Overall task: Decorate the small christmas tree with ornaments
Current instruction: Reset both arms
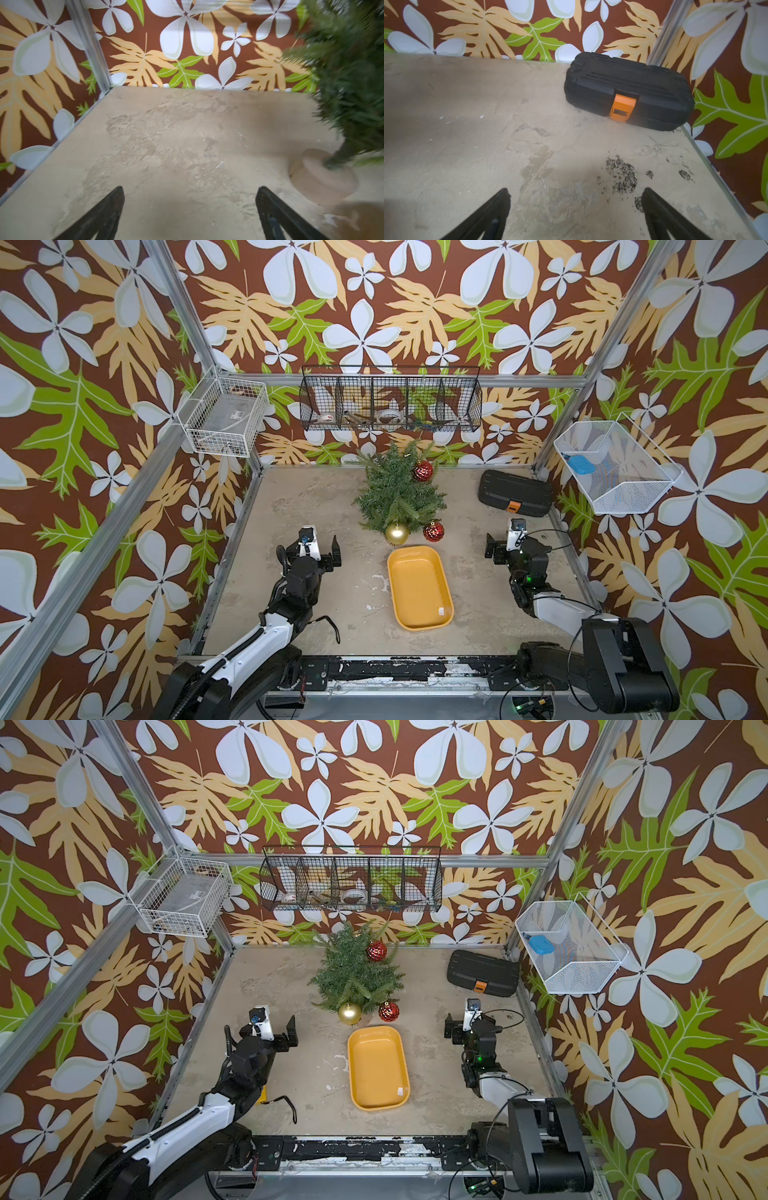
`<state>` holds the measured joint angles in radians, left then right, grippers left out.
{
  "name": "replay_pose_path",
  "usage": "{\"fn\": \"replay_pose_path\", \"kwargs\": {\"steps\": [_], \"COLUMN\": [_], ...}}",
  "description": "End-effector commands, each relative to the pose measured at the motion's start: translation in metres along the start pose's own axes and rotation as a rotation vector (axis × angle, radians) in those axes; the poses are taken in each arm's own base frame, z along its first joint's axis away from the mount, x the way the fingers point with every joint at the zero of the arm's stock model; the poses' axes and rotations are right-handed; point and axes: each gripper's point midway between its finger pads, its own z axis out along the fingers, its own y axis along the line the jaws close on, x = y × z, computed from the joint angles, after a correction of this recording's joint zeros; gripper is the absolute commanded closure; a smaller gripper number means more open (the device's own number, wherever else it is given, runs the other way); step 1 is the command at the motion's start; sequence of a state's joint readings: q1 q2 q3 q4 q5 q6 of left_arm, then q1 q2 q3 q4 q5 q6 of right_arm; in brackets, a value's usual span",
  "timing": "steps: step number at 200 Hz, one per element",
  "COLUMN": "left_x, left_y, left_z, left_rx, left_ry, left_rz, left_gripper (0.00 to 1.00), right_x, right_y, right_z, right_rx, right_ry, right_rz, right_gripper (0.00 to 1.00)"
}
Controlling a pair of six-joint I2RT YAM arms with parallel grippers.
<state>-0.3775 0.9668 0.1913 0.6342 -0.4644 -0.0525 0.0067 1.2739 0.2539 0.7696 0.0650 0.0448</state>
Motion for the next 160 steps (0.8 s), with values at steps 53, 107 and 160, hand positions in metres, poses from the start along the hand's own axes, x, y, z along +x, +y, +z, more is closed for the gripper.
{"fn": "replay_pose_path", "kwargs": {"steps": [53, 107, 160], "left_x": [-0.014, 0.012, 0.007], "left_y": [0.046, 0.038, 0.036], "left_z": [0.006, 0.044, 0.049], "left_rx": [-0.122, 0.071, 0.078], "left_ry": [-0.216, -0.093, -0.118], "left_rz": [-0.017, -0.084, -0.079], "left_gripper": [0.00, 0.00, 0.00], "right_x": [-0.019, -0.019, -0.018], "right_y": [-0.002, 0.003, 0.005], "right_z": [0.005, 0.006, 0.008], "right_rx": [0.013, -0.002, 0.005], "right_ry": [-0.188, -0.187, -0.179], "right_rz": [0.037, 0.016, 0.004], "right_gripper": [0.00, 0.00, 0.00]}}
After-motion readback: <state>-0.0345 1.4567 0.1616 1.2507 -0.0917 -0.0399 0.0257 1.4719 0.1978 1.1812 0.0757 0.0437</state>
